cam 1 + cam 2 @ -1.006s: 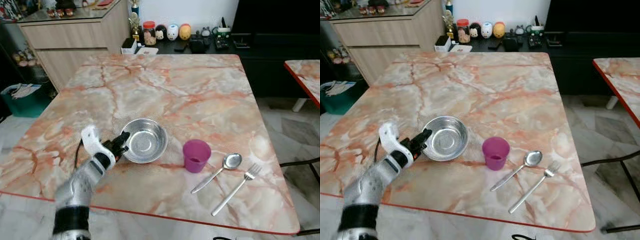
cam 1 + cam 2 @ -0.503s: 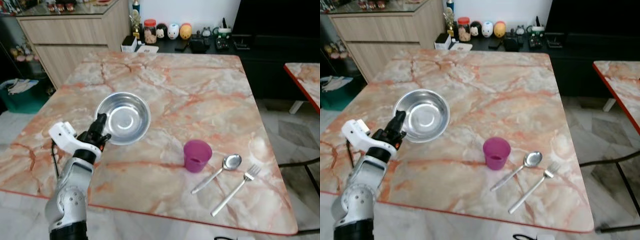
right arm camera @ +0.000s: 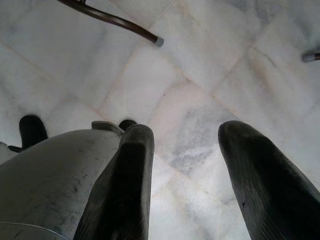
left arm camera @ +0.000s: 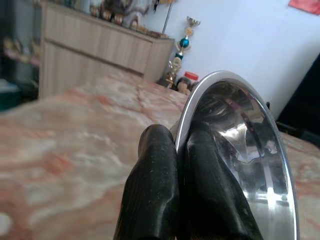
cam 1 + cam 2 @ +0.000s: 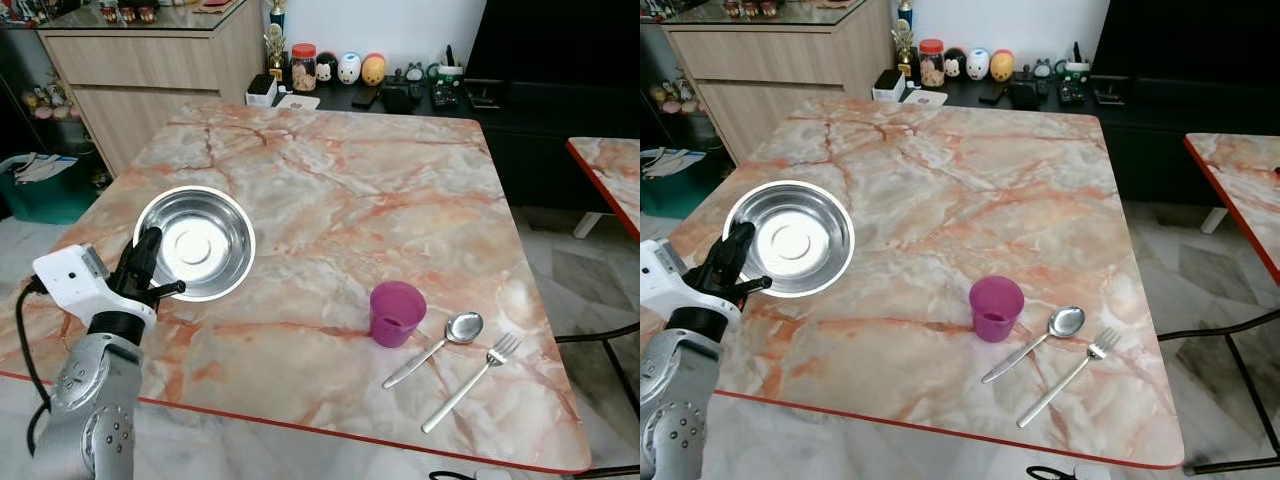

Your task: Setting the table

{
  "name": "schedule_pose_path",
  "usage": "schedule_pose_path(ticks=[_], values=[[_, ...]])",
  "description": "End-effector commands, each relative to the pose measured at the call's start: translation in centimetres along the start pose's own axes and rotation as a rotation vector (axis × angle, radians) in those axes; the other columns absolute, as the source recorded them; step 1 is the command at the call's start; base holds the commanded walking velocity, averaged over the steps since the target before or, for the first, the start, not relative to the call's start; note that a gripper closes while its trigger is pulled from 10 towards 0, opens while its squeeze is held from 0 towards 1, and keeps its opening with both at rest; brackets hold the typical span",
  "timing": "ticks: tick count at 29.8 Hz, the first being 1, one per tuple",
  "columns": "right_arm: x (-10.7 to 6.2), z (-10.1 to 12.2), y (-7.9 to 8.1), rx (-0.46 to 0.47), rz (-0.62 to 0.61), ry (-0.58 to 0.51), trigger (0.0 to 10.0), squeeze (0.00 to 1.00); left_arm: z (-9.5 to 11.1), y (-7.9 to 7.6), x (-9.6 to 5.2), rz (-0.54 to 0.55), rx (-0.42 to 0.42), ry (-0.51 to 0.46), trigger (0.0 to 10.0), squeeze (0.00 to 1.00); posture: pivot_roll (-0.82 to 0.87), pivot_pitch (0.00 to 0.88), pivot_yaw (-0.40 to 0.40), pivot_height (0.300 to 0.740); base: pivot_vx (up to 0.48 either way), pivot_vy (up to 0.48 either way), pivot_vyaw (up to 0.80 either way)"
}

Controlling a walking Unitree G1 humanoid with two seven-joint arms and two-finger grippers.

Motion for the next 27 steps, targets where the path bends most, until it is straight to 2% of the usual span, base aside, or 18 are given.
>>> schedule_pose_path(ticks=[1, 4, 9, 10, 14, 19, 22, 27], values=[[0.0, -0.1, -0.1, -0.011, 0.001, 0.003, 10.0, 0.0, 1.1, -0.2, -0.4, 0.001, 0.054, -0.045, 10.0, 0.0, -0.02, 0.0, -0.024, 0.732, 0.0, 0.0, 0.0], [0.0, -0.1, -0.1, -0.015, -0.001, 0.003, 10.0, 0.0, 0.9, -0.6, -1.0, -0.007, 0.092, -0.032, 10.0, 0.0, -0.02, 0.0, -0.024, 0.732, 0.0, 0.0, 0.0], [-0.1, -0.2, -0.1, -0.016, 0.0, 0.002, 10.0, 0.0, 0.7, -0.7, -1.1, -0.023, 0.127, -0.024, 10.0, 0.0, -0.02, 0.0, -0.02, 0.732, 0.0, 0.0, 0.0], [-0.1, -0.2, -0.1, -0.015, 0.002, 0.002, 10.0, 0.0, 0.5, -0.9, -1.1, -0.056, 0.171, -0.017, 10.0, 0.0, -0.02, 0.0, -0.014, 0.732, 0.0, 0.0, 0.0], [-0.1, -0.2, 0.0, -0.014, 0.004, 0.002, 10.0, 0.0, 0.5, -1.0, -1.2, -0.117, 0.26, -0.012, 10.0, 0.0, -0.02, 0.0, -0.012, 0.732, 0.0, 0.0, 0.0], [-0.1, -0.2, 0.0, -0.014, 0.005, 0.003, 10.0, 0.0, 0.2, 0.0, -1.0, -0.158, 0.363, -0.012, 10.0, 0.0, -0.02, 0.0, -0.01, 0.732, 0.0, 0.0, 0.0], [-0.1, -0.3, -0.1, -0.012, 0.003, 0.002, 10.0, 0.0, 0.0, 0.2, -0.3, -0.163, 0.378, -0.023, 10.0, 0.0, -0.02, 0.0, -0.011, 0.732, 0.0, 0.0, 0.0], [-0.1, -0.2, -0.2, -0.011, 0.001, -0.001, 10.0, 0.0, 0.0, -1.0, 0.3, -0.191, 0.377, -0.051, 10.0, 0.0, -0.02, 0.0, -0.021, 0.732, 0.0, 0.0, 0.0]])
Point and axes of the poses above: a point about 5 cm out from each wrist's last joint towards the gripper, its own x axis pointing out of the wrist towards the gripper, its own z axis along the axis of the wrist's last joint, y = z × x, the point moved 1 cm from there along x, pointing out of the wrist towards the gripper, and after that the axes turned 10 degrees about x, right-handed, at the moved point
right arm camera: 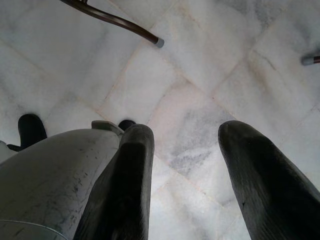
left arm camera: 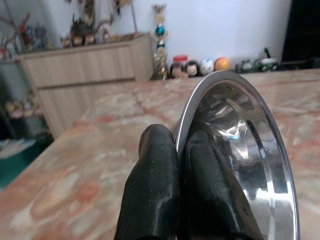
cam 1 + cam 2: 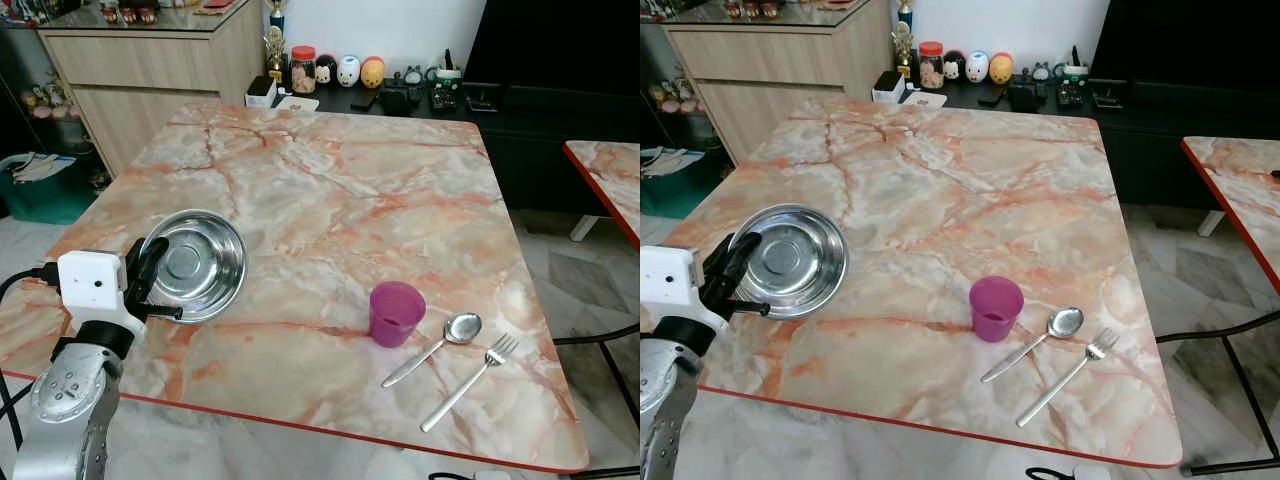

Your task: Setting the table

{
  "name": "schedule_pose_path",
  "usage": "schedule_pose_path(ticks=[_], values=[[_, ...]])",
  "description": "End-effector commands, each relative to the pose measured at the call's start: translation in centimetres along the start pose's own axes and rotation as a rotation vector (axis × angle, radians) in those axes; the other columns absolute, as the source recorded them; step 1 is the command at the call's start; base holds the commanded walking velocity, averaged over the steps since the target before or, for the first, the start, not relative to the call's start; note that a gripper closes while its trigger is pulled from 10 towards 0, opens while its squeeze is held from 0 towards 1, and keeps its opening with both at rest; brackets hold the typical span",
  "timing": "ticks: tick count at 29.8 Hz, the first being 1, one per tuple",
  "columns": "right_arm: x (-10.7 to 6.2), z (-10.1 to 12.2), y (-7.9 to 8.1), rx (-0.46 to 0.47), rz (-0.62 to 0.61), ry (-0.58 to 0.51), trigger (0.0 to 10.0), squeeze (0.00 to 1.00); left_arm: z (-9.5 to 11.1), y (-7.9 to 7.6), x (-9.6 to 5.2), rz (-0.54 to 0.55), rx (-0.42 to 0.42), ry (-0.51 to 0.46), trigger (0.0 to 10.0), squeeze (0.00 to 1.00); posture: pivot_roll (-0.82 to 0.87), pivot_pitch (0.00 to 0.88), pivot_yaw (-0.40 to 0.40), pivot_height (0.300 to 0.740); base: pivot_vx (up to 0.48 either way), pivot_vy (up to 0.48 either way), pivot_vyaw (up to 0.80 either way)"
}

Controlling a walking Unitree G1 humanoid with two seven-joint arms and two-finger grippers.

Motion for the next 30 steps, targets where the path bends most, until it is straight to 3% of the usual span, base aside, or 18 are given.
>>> schedule_pose_path(ticks=[1, 8, 17, 26, 30], values=[[-0.1, -0.1, -0.2, -0.007, -0.001, 0.002, 10.0, 0.0, 0.7, -0.5, 0.4, -0.019, 0.015, -0.043, 10.0, 0.0, -0.02, 0.0, -0.024, 0.732, 0.0, 0.0, 0.0], [0.0, 0.1, -0.3, -0.009, -0.003, -0.003, 10.0, 0.0, 1.6, -2.0, 0.8, -0.087, 0.021, -0.096, 10.0, 0.0, -0.01, 0.0, -0.032, 0.732, 0.0, 0.0, 0.0], [0.0, 0.2, -0.3, -0.005, -0.011, -0.013, 10.0, 0.0, 1.8, -2.6, 1.1, -0.065, -0.02, -0.111, 10.0, 0.0, -0.01, 0.0, -0.03, 0.732, 0.0, 0.0, 0.0], [0.0, 0.3, -0.3, 0.006, -0.014, -0.017, 10.0, 0.0, 2.0, -2.4, 1.6, -0.008, -0.05, -0.117, 10.0, 0.0, -0.01, 0.0, -0.028, 0.732, 0.0, 0.0, 0.0], [0.0, 0.3, -0.2, 0.019, -0.011, -0.014, 10.0, 0.0, 2.3, -1.9, 1.9, 0.032, -0.094, -0.124, 10.0, 0.0, -0.01, 0.0, -0.025, 0.732, 0.0, 0.0, -0.63]])
Point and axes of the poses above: a point about 5 cm out from each wrist's last joint towards the gripper, its own x axis pointing out of the wrist towards the gripper, its own z axis along the axis of the wrist's last joint, y = z × x, the point moved 1 cm from there along x, pointing out of the wrist towards the gripper, and after that the axes turned 10 degrees about x, right-handed, at the moved point
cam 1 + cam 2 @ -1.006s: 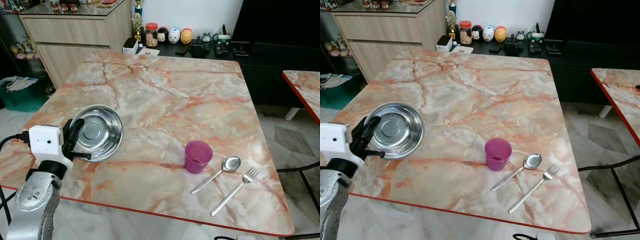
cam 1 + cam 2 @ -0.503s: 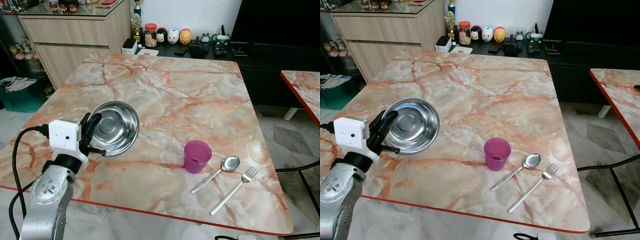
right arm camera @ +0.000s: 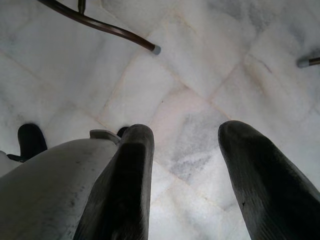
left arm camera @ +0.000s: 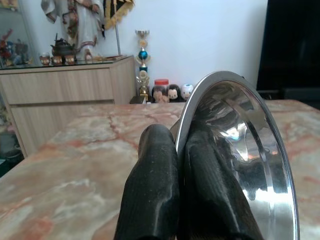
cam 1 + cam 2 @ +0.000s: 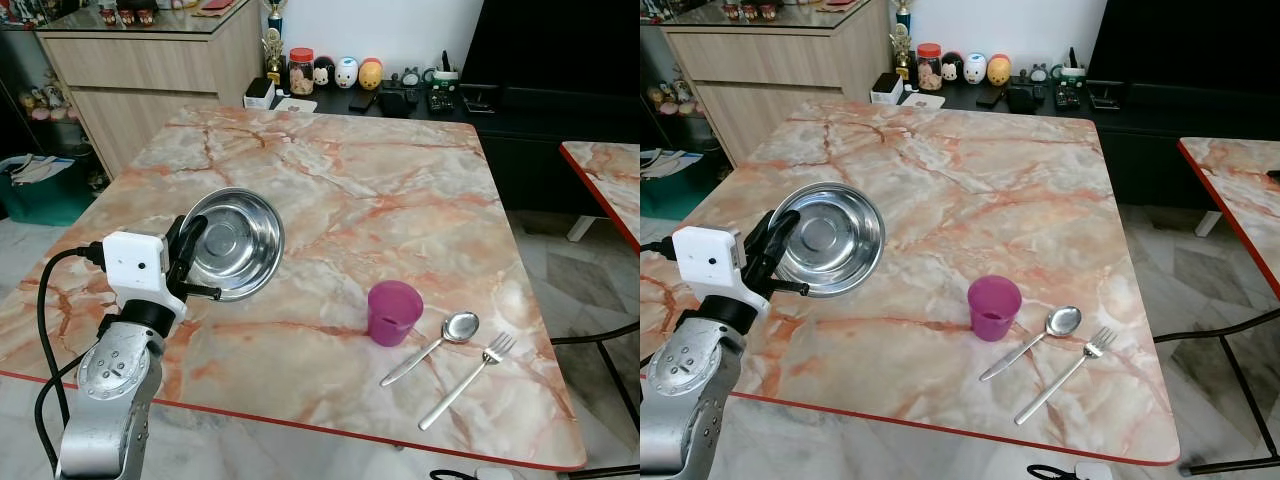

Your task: Setting the table

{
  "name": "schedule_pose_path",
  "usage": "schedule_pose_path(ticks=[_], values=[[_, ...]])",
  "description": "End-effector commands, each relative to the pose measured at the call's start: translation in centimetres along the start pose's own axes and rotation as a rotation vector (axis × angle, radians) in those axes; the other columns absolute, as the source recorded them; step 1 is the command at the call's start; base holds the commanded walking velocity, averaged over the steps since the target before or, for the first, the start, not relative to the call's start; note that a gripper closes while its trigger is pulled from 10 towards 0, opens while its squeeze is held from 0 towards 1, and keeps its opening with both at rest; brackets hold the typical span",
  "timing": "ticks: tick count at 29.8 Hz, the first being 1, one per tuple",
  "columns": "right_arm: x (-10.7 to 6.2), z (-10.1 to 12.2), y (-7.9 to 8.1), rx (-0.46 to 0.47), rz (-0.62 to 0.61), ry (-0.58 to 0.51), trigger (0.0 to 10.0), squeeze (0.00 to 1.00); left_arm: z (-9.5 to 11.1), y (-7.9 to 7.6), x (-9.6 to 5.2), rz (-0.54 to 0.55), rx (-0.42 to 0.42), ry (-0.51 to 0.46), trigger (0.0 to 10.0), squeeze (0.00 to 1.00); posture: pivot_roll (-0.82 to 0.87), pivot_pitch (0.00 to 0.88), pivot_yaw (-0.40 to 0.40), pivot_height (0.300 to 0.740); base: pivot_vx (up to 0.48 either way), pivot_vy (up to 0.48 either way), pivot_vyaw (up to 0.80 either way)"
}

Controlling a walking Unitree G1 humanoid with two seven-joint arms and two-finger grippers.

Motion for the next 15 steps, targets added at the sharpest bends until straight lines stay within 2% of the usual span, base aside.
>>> schedule_pose_path(ticks=[1, 13, 15], values=[[-0.09, -0.3, -0.26, 0.009, -0.01, 0.008, 10.0, 0.0, 0.92, 0.31, 0.44, 0.021, -0.011, -0.042, 10.0, 0.0, -0.01, 0.0, -0.024, 0.732, 0.0, 0.0, -0.63], [-0.06, -0.25, -0.16, 0.004, -0.002, 0.009, 10.0, 0.0, 1.35, 0.45, 0.7, 0.044, -0.025, -0.057, 10.0, 0.0, -0.01, 0.0, -0.024, 0.732, 0.0, 0.0, -0.59], [-0.07, -0.18, -0.16, 0.006, 0.001, 0.002, 10.0, 0.0, 1.39, 0.58, 0.74, 0.053, -0.024, -0.058, 10.0, 0.0, -0.01, 0.0, -0.025, 0.732, 0.0, 0.0, 0.0]])
Point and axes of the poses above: a point about 5 cm out from each wrist's last joint towards the gripper, its own x axis pointing out of the wrist towards the gripper, its own z axis along the axis of the wrist's last joint, y = z × x, the point moved 1 cm from there along x, pointing out of the wrist towards the gripper, and after that the axes turned 10 degrees about x, right-handed, at the moved point
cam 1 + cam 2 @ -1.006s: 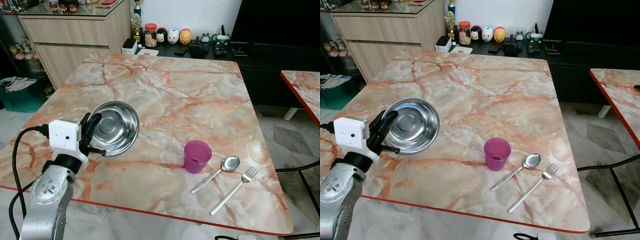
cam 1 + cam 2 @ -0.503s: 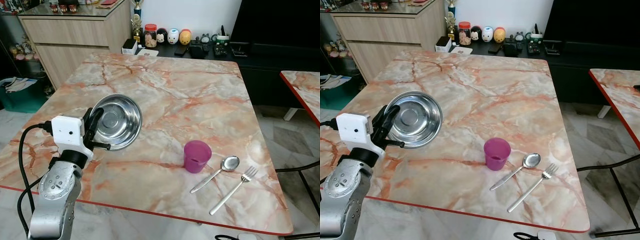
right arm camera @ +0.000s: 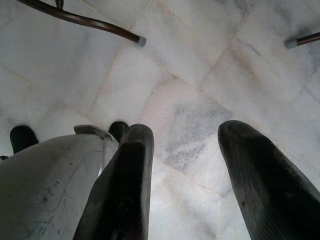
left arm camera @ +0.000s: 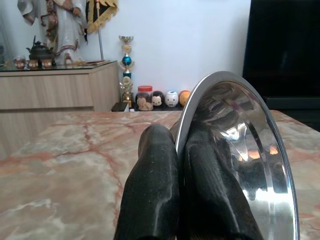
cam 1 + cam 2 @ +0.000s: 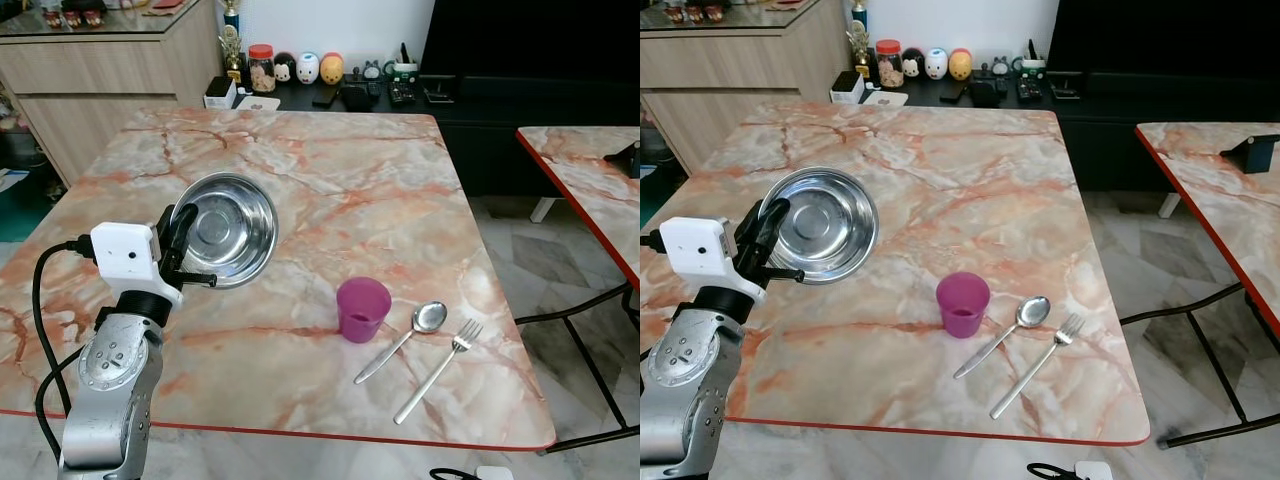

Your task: Setting the table

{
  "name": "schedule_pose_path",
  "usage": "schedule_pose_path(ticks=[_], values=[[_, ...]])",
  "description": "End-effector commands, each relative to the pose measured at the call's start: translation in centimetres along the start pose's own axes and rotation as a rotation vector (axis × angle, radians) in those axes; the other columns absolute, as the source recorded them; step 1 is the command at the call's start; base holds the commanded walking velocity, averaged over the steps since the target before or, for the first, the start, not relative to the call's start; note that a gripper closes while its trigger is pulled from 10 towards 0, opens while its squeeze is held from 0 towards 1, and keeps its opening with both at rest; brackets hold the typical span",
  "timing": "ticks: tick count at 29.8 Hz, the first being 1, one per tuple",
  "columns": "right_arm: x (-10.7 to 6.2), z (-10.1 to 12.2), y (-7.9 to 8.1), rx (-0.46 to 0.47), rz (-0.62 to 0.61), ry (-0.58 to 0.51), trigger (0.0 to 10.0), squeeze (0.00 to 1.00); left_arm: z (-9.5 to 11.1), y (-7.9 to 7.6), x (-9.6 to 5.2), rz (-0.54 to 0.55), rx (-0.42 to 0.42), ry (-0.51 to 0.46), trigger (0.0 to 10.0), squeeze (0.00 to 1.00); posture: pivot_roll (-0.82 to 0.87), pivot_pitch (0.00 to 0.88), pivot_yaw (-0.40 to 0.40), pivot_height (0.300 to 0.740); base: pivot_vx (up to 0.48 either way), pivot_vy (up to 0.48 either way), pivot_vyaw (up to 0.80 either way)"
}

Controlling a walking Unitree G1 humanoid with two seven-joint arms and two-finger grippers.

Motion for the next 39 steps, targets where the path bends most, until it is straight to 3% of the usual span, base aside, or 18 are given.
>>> schedule_pose_path(ticks=[1, 11, 33, 39], values=[[0.0, -0.1, -0.1, 0.005, 0.0, -0.001, 10.0, 0.0, 0.7, 0.5, 0.2, 0.026, -0.007, -0.03, 10.0, 0.0, -0.01, 0.0, -0.025, 0.732, 0.0, 0.0, 0.0], [0.0, -0.1, -0.2, 0.007, 0.001, -0.001, 10.0, 0.0, 0.6, -0.1, 0.2, 0.024, -0.041, -0.022, 10.0, 0.0, -0.01, 0.0, -0.026, 0.732, 0.0, 0.0, 0.0], [-0.1, -0.4, 0.0, 0.01, 0.007, 0.005, 10.0, 0.0, 0.3, -0.4, 0.3, 0.006, -0.049, -0.017, 10.0, 0.0, -0.01, 0.0, -0.009, 0.732, -0.28, 0.0, 0.0], [-0.1, -0.5, 0.0, 0.011, 0.009, 0.007, 10.0, 0.0, 0.3, -0.7, 0.5, -0.004, -0.045, -0.018, 10.0, 0.0, -0.02, 0.0, -0.007, 0.732, 0.0, 0.0, 0.0]])
Point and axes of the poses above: a point about 5 cm out from each wrist's last joint towards the gripper, its own x axis pointing out of the wrist towards the gripper, its own z axis along the axis of the wrist's last joint, y = z × x, the point moved 1 cm from there along x, pointing out of the wrist towards the gripper, and after that the axes turned 10 degrees about x, right-handed, at the moved point
